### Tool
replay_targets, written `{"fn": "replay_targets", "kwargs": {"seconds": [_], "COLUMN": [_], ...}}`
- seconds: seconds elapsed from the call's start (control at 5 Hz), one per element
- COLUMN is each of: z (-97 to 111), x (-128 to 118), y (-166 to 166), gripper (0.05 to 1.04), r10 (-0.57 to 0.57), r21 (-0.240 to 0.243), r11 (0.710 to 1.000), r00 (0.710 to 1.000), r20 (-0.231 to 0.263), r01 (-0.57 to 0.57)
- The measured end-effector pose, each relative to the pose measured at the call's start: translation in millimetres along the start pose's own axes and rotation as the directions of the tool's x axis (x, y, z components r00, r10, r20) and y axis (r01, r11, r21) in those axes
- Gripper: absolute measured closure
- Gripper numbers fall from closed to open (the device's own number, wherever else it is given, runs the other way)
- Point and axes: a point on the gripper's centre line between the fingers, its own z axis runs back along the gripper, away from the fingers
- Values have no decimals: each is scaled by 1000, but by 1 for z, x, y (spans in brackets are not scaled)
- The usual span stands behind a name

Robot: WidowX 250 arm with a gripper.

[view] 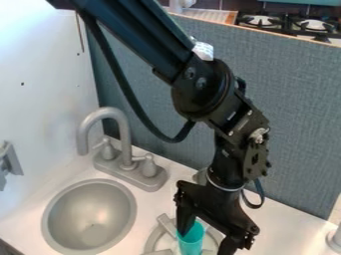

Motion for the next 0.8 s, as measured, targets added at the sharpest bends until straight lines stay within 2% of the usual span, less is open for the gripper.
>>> {"fn": "replay_targets", "kwargs": {"seconds": [0.2, 0.4, 0.6, 0.8], "z": [-9, -5, -7, -10], "x": [-4, -1, 0, -4], "y": [0, -29, -68, -92], "gripper": [81, 81, 81, 81], "r10": [-4, -61, -199, -326], "r21": [11, 9, -29, -81], "r11": [1000, 998, 979, 941], "r00": [999, 998, 979, 944], "r20": [-32, 4, 31, 47], "r01": [5, 61, 200, 329]}}
